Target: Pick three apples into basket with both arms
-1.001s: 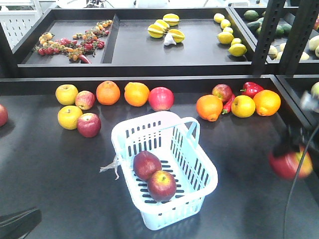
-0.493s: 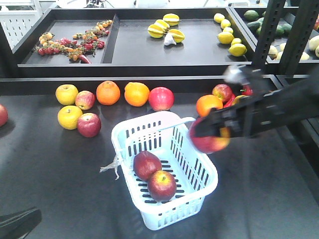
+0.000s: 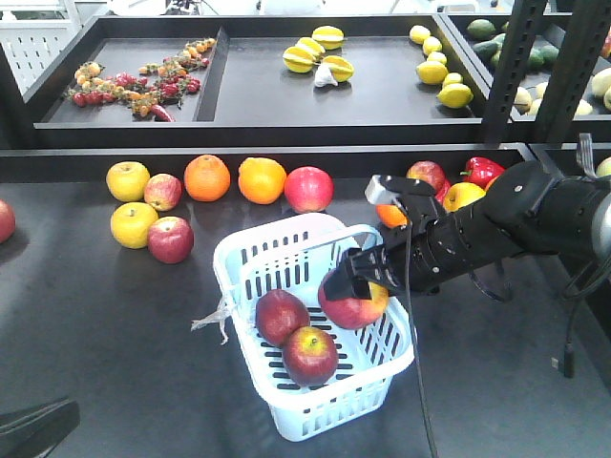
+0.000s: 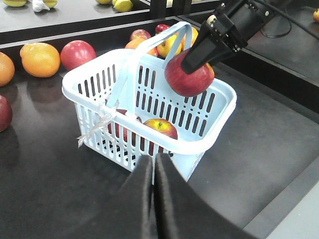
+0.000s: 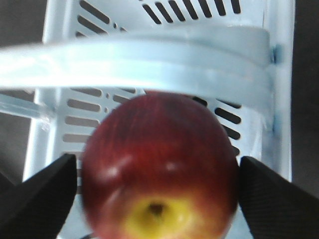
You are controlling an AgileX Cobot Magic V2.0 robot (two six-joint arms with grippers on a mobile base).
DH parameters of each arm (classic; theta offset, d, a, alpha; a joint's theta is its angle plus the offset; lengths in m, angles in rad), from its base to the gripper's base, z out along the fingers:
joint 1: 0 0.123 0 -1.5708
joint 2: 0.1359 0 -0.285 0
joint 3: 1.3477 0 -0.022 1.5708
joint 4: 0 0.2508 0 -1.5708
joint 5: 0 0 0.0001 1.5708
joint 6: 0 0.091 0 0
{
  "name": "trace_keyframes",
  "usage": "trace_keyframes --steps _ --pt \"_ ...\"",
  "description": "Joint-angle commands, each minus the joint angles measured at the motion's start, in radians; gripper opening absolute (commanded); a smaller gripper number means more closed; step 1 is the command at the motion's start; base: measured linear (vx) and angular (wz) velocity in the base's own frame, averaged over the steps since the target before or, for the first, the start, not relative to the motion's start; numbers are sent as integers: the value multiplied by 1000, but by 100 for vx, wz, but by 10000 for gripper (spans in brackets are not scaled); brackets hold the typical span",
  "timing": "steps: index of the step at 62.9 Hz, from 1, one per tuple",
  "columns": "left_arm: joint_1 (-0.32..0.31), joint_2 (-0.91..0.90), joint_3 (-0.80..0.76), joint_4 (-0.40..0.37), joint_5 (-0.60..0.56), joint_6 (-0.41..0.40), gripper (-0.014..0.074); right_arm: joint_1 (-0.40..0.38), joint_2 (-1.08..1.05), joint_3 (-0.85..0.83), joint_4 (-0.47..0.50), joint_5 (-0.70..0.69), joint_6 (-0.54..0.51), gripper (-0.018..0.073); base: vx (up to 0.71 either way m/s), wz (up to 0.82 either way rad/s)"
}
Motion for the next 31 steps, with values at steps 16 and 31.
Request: trace_keyframes --steps 16,31 --pt "-2 6 -26 -8 -76 -7 -8 0 -46 -26 58 -15 -16 614 0 0" --pt "-2 6 -26 -8 -76 -7 -8 -1 -91 -26 63 54 -17 365 0 0"
